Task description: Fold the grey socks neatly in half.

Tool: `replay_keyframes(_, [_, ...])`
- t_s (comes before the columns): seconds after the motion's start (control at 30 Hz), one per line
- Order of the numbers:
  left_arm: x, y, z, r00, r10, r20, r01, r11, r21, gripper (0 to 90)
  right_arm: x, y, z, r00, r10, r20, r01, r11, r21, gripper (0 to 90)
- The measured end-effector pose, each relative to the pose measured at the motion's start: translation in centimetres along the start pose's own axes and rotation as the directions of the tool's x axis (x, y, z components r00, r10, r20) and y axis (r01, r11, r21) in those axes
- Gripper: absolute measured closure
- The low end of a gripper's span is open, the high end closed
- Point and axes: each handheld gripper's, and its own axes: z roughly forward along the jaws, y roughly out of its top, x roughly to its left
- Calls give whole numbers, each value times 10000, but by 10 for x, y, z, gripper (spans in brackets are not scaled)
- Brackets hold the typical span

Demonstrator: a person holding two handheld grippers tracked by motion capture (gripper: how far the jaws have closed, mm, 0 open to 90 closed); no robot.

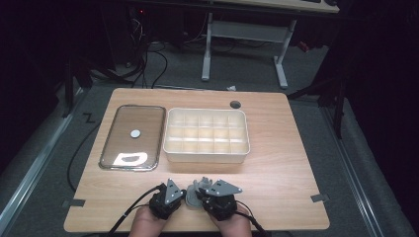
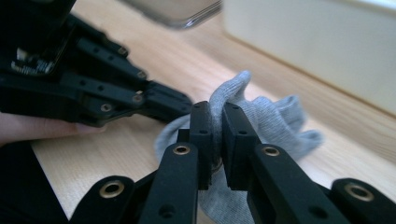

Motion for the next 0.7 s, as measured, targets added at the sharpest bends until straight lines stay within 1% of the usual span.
replay_keyframes(0.07, [0, -1, 0, 10000, 8, 86, -7, 10000, -37, 885, 7, 2, 10, 9997, -210, -95, 213, 9992, 333, 842])
replay_keyframes(0.13, [1, -1, -1, 9999, 12, 141, -11, 10000, -56, 884, 11, 2, 18, 9991, -416, -63, 420, 9971, 641, 836])
replay_keyframes(0.2, [1, -2, -1, 9998, 9, 188, -8, 10000, -84, 884, 13, 1, 23, 9986, -520, -67, 523, 9952, 822, 822])
replay_keyframes(0.23, [1, -2, -1, 9998, 25, 193, -24, 10000, -84, 882, 14, 0, 27, 9982, -602, -75, 607, 9932, 992, 796])
replay_keyframes(0.3, [1, -2, -1, 9998, 36, 195, -34, 9999, -99, 881, 14, 0, 28, 9978, -641, -147, 653, 9920, 1082, 741])
replay_keyframes(0.33, [2, -2, -1, 9998, 52, 213, -50, 10000, -83, 880, 13, 1, 25, 9980, -615, -169, 628, 9931, 992, 706])
replay_keyframes(0.37, [2, -2, -1, 9998, 46, 214, -44, 9999, -101, 877, 12, 3, 19, 9988, -468, -148, 478, 9961, 745, 682])
replay_keyframes(0.43, [1, -2, -1, 9998, 61, 211, -59, 9999, -107, 876, 9, 7, 7, 9996, -263, -81, 266, 9992, 285, 669])
replay_keyframes(0.47, [1, -2, -1, 9998, 56, 206, -53, 9999, -140, 875, 8, 7, 3, 9998, -198, 5, 198, 9997, 129, 670])
replay_keyframes(0.5, [1, -2, -1, 9998, 35, 219, -32, 9999, -141, 874, 5, 7, -3, 9998, -28, 178, 27, 10000, 26, 671])
replay_keyframes(0.57, [1, -2, -1, 9998, 65, 211, -62, 9999, -140, 873, 2, 4, -1, 9998, 124, 185, -129, 9996, 240, 662])
replay_keyframes(0.63, [1, -2, -1, 9997, 50, 231, -47, 9999, -130, 873, 2, -2, 5, 9997, 233, -11, -232, 9984, 507, 631])
replay_keyframes(0.67, [2, -2, -1, 9997, 31, 240, -28, 9999, -134, 872, 4, -4, 8, 9997, 241, -101, -235, 9982, 559, 623])
replay_keyframes(0.7, [2, -2, -1, 9997, 22, 246, -19, 9999, -140, 871, 5, -5, 11, 9998, 168, -55, -164, 9979, 627, 623])
